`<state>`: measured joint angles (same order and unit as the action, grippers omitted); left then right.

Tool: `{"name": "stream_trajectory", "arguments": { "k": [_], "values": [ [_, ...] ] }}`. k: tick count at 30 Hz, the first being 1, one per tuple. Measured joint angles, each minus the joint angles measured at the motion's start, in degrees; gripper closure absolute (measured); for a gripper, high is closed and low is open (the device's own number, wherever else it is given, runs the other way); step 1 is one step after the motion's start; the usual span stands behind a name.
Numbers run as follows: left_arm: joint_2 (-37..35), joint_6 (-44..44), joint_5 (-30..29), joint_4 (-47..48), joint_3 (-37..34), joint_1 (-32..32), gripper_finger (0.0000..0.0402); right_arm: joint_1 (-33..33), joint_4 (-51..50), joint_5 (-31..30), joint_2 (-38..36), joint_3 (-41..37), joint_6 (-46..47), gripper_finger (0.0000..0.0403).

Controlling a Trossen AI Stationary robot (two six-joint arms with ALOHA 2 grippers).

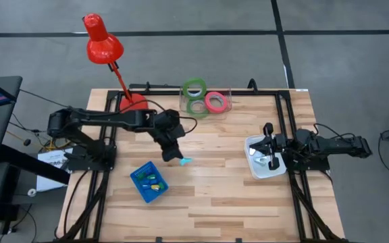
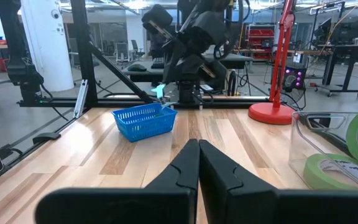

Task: Pick and place Stapler, Stapler remover, tape
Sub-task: Put the light blue stapler remover into the white bin

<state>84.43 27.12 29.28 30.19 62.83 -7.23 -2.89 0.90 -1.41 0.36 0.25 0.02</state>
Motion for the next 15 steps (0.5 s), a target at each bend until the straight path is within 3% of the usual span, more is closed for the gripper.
{"name": "stream_trajectory", "arguments": {
  "k": [15],
  "values": [
    [7.43, -1.19, 0.09, -1.06, 9.74, 0.00, 0.0399, 0.02, -0.02, 0.02, 0.00, 0.00, -0.01, 0.0403]
  ]
}}
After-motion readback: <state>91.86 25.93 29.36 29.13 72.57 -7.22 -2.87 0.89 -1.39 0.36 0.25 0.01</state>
